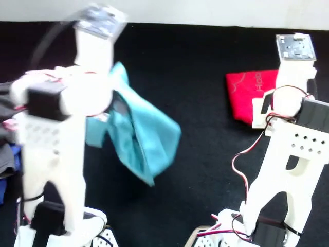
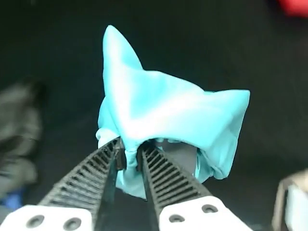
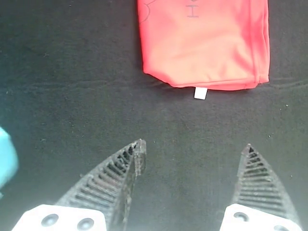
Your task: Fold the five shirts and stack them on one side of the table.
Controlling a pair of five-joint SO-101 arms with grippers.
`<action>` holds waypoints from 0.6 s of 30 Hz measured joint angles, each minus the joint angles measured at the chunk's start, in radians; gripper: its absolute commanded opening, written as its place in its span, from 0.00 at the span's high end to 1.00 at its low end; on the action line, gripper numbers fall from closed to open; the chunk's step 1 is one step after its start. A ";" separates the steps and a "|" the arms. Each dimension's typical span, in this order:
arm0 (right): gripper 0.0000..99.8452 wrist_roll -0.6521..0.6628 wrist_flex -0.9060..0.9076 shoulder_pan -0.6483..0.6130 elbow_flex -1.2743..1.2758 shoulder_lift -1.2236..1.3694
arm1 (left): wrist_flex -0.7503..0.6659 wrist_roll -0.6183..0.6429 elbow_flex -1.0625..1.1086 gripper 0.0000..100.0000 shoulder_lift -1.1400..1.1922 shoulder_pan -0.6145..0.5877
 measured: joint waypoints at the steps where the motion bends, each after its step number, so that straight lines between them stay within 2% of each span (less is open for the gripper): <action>1: 0.70 0.000 0.000 0.003 0.000 0.000 | -0.015 0.005 0.066 0.99 0.017 0.009; 6: 0.70 0.000 0.000 0.008 0.000 0.000 | -0.175 0.011 0.384 0.98 0.133 0.006; 8: 0.70 0.000 0.000 0.008 0.000 0.000 | -0.239 0.012 0.454 0.94 0.175 -0.008; 12: 0.70 0.000 0.000 0.008 0.000 0.000 | -0.293 0.012 0.474 0.84 0.219 -0.063; 18: 0.70 0.000 0.000 0.008 0.000 0.000 | -0.258 0.012 0.394 0.83 0.221 -0.175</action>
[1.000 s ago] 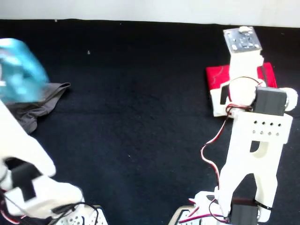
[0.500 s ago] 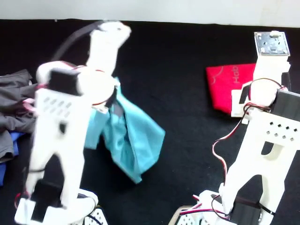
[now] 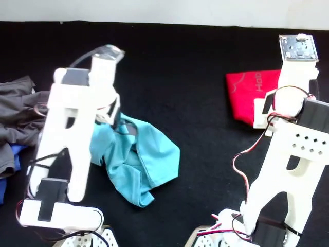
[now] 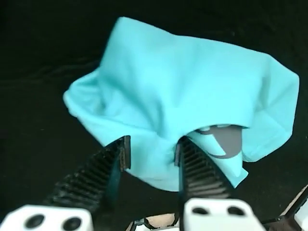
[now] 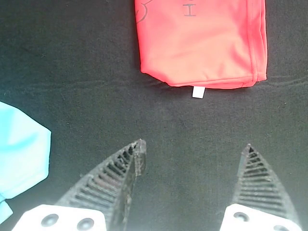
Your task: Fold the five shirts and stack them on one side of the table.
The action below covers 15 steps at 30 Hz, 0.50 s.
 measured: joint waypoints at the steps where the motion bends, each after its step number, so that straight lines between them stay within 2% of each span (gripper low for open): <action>1: 0.70 0.000 0.000 0.000 0.000 0.000 | 0.026 0.000 -0.028 0.83 0.000 -0.009; 6: 0.70 0.000 0.000 0.000 0.000 0.000 | 0.204 -0.002 -0.143 0.83 -0.043 -0.008; 8: 0.70 0.000 0.000 0.000 0.000 0.000 | 0.235 -0.002 -0.143 0.83 -0.074 0.002; 12: 0.70 0.000 0.000 0.000 0.000 0.000 | 0.252 -0.009 -0.048 0.83 -0.157 0.008; 15: 0.70 0.000 0.000 -0.031 0.008 0.000 | 0.252 -0.091 0.071 0.83 -0.262 -0.046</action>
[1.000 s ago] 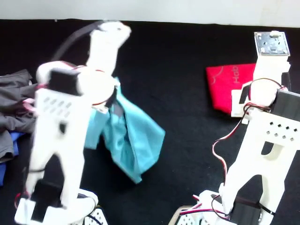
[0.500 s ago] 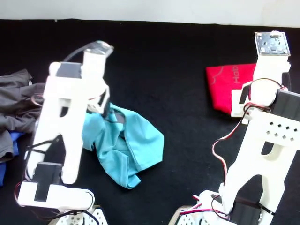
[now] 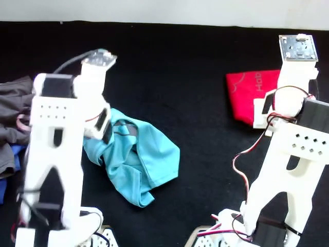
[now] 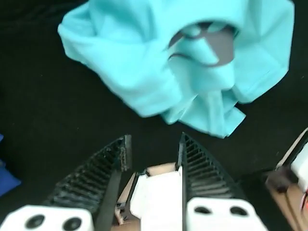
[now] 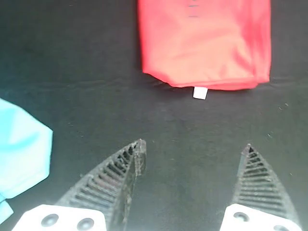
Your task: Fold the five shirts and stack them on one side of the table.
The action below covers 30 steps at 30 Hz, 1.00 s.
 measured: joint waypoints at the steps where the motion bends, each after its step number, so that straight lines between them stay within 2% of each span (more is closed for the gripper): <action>1: 0.70 0.000 0.000 -0.029 0.012 -0.003 | 0.000 -0.029 0.032 0.83 -0.041 -0.034; 7: 0.70 -0.006 -0.002 -0.344 0.172 -0.006 | -0.015 -0.235 0.178 0.83 -0.241 -0.339; 13: 0.70 -0.006 -0.140 -0.732 0.341 -0.006 | -0.146 -0.318 0.327 0.83 -0.258 -0.640; 16: 0.70 -0.014 -0.255 -0.862 0.400 0.009 | -0.189 -0.359 0.394 0.83 -0.258 -0.744; 22: 0.70 -0.160 -0.390 -0.976 0.402 0.204 | -0.261 -0.413 0.407 0.83 -0.229 -0.930; 27: 0.70 -0.209 -0.408 -1.077 0.290 0.390 | -0.269 -0.420 0.364 0.83 -0.051 -1.003; 30: 0.70 -0.209 -0.448 -1.082 0.241 0.508 | -0.219 -0.422 0.264 0.83 0.068 -1.034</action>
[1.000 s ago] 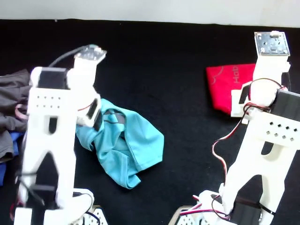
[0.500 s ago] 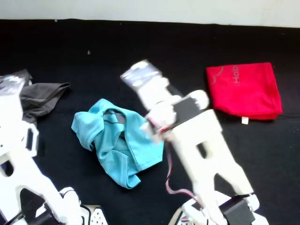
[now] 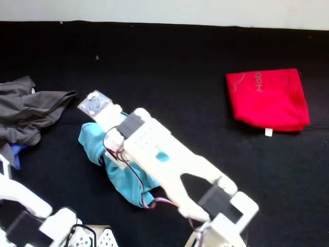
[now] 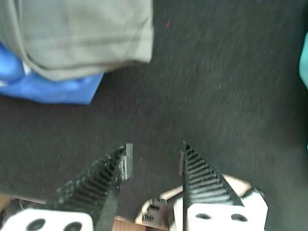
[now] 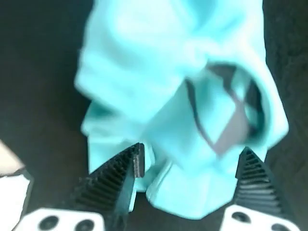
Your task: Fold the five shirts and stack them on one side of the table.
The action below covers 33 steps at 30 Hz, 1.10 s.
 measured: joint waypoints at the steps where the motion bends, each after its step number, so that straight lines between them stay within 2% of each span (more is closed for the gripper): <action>1: 0.70 -0.002 -0.014 0.017 -0.008 0.041 | 0.025 0.000 -0.038 0.83 0.032 -0.009; 4: 0.70 -0.002 -0.066 0.112 -0.026 0.157 | 0.095 0.000 -0.153 0.83 0.101 -0.035; 7: 0.70 -0.002 -0.097 0.261 -0.075 0.233 | 0.124 0.000 -0.229 0.83 0.146 -0.051; 12: 0.70 -0.002 -0.101 0.489 -0.216 0.288 | 0.133 0.000 -0.252 0.83 0.173 -0.048; 17: 0.70 -0.002 -0.091 0.621 -0.319 0.290 | 0.133 0.000 -0.252 0.83 0.196 -0.006; 21: 0.70 -0.002 0.057 0.615 -0.436 0.290 | 0.133 0.000 -0.252 0.83 0.213 0.023; 24: 0.70 -0.002 0.213 0.566 -0.549 0.290 | 0.132 0.000 -0.258 0.83 0.227 0.029; 29: 0.70 -0.002 0.410 0.388 -0.680 0.290 | 0.132 0.000 -0.258 0.83 0.264 0.031; 33: 0.70 -0.002 0.430 0.235 -0.686 0.302 | 0.132 0.000 -0.258 0.83 0.293 0.031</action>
